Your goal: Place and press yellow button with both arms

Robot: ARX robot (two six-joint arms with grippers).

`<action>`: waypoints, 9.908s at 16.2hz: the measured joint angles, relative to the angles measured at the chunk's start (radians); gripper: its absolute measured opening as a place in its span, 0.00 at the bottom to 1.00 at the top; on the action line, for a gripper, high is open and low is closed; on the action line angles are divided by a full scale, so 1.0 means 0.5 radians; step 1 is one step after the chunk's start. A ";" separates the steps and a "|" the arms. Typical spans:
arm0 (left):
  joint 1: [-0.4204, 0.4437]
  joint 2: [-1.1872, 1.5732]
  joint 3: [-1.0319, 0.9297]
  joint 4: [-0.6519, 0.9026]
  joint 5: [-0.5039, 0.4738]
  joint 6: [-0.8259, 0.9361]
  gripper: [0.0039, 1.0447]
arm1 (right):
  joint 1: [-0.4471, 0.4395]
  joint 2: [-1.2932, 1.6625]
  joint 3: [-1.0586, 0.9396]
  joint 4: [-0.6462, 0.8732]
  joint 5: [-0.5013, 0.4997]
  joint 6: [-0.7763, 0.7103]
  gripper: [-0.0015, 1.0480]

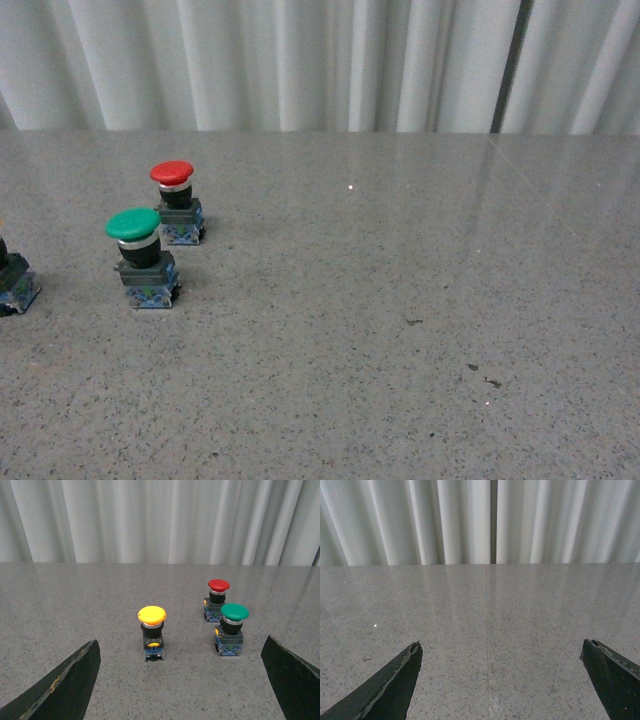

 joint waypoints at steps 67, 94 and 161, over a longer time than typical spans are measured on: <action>-1.163 3.747 2.138 0.618 -0.492 -0.599 0.34 | 0.000 0.002 0.000 0.000 0.000 0.000 0.94; -0.793 1.517 1.110 0.504 -0.764 0.344 0.73 | 0.000 0.002 0.000 0.000 0.000 -0.001 0.94; -0.002 -0.009 0.000 0.002 0.001 0.001 0.94 | 1.126 3.368 1.752 1.028 -0.276 -0.073 0.34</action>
